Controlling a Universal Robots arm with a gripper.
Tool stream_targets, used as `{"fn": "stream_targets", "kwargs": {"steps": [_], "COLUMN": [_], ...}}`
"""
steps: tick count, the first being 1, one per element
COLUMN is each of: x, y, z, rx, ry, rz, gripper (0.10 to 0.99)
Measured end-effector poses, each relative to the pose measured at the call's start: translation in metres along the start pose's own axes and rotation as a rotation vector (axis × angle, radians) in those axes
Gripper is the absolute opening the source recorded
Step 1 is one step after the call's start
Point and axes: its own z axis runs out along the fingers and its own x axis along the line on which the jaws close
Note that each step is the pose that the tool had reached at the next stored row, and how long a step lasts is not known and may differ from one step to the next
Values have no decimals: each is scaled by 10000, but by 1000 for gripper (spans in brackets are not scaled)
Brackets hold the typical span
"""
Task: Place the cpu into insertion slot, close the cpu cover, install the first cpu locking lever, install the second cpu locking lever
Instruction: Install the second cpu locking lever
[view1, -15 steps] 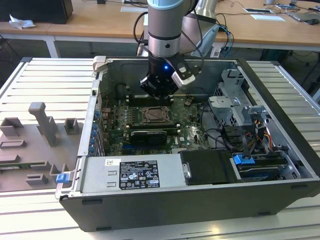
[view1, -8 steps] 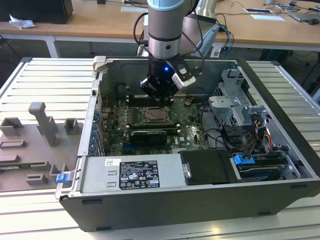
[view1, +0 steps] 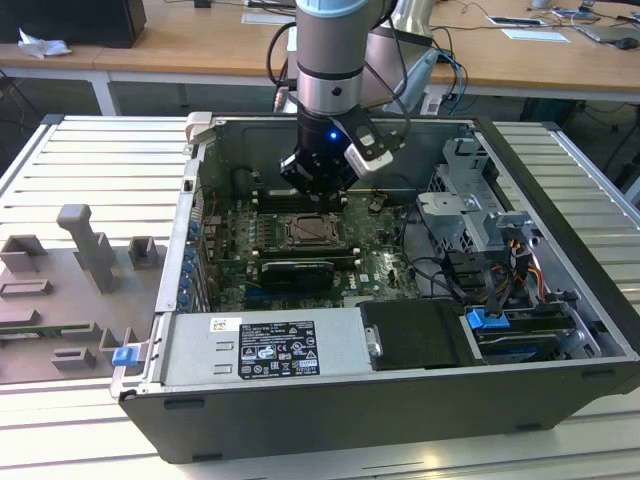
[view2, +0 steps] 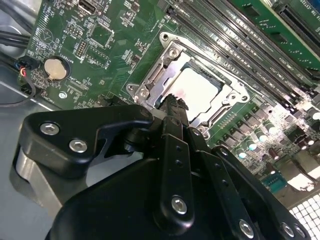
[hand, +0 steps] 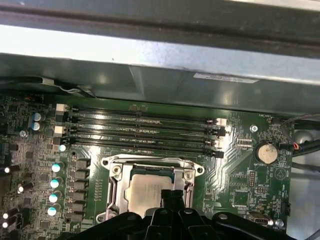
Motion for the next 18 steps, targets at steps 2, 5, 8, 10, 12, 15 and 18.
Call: {"fn": "stream_targets", "kwargs": {"steps": [2, 5, 8, 10, 12, 15, 18], "x": [2, 6, 12, 14, 14, 12, 13], "y": [-12, -62, -131, -156, -163, -167, -187], "z": [-1, -3, -5, -6, -22, -76, -93], "rx": [1, 1, 2, 1, 4, 2, 2], "ry": [0, 1, 0, 0, 2, 1, 0], "rz": [1, 2, 2, 1, 2, 1, 2], "gripper": [106, 106, 106, 106, 106, 106, 106]}}
